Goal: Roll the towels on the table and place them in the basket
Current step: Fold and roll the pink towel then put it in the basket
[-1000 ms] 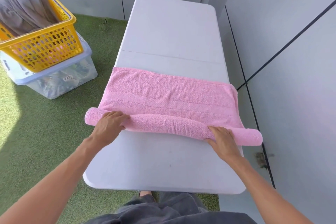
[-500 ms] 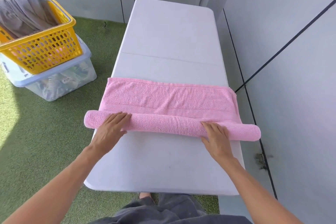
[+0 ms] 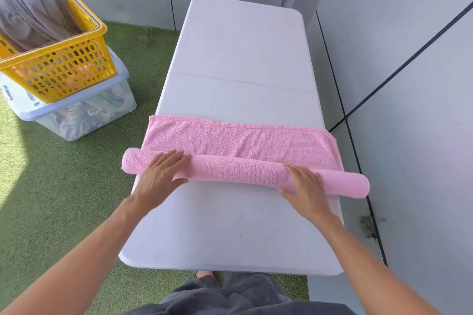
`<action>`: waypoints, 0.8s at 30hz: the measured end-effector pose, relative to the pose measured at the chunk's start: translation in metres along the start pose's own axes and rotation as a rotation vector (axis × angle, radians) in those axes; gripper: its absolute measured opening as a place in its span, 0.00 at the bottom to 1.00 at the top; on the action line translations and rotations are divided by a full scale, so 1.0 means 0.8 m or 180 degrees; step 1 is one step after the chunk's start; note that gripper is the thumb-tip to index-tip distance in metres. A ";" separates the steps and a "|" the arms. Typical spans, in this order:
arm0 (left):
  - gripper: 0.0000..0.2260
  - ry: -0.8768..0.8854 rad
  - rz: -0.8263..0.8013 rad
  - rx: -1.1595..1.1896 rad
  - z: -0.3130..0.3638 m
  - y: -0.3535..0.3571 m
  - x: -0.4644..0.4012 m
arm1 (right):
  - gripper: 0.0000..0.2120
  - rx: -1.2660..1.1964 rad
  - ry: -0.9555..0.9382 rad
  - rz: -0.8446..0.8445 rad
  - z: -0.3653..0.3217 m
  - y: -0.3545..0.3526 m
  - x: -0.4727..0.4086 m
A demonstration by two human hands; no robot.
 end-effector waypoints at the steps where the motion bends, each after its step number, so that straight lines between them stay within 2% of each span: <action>1: 0.30 -0.0050 -0.0041 -0.0044 -0.001 0.005 0.000 | 0.30 0.0034 0.0039 -0.0013 0.000 0.004 0.000; 4: 0.24 -0.0213 -0.0153 0.0038 0.001 -0.003 -0.011 | 0.27 -0.0017 0.0103 -0.0061 0.003 0.003 -0.007; 8: 0.21 -0.0439 -0.1441 0.0400 -0.010 -0.021 -0.031 | 0.22 -0.0442 0.0094 -0.0980 0.014 -0.011 -0.016; 9: 0.20 -0.0453 -0.1522 0.0530 -0.013 -0.025 -0.033 | 0.21 -0.0568 0.0147 -0.1123 0.017 -0.013 -0.017; 10: 0.19 -0.0363 -0.1292 0.0611 -0.014 -0.030 -0.035 | 0.22 -0.0662 0.0174 -0.1017 0.018 -0.015 -0.017; 12: 0.16 -0.0023 -0.0277 0.0577 -0.009 -0.039 -0.032 | 0.21 -0.0734 0.0166 -0.0195 0.016 -0.019 -0.010; 14: 0.17 0.0144 0.0148 0.0375 -0.005 -0.032 -0.019 | 0.21 -0.0687 0.0128 0.0419 0.008 -0.015 0.001; 17: 0.31 0.0070 -0.0169 -0.0078 -0.011 -0.006 -0.005 | 0.30 -0.0208 0.0121 0.0199 0.004 0.005 0.008; 19: 0.36 0.0009 -0.0237 -0.0204 -0.011 -0.003 -0.008 | 0.32 -0.0080 0.0138 0.0060 0.007 0.006 0.005; 22: 0.28 -0.0091 -0.0164 -0.0151 -0.007 -0.013 -0.021 | 0.26 -0.0134 0.0189 -0.0067 0.005 -0.006 -0.002; 24: 0.24 -0.0166 -0.0624 0.0107 -0.012 -0.020 -0.030 | 0.25 -0.0233 0.0238 -0.0540 0.013 -0.011 -0.011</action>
Point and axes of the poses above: each hand's wrist, its own x-axis away from the middle knuckle, its own y-axis out of the palm, z = x × y, the point moved 4 cm from there along -x, towards the middle knuckle, and after that the axes turned 11 degrees about -z, right-handed, at the moved point
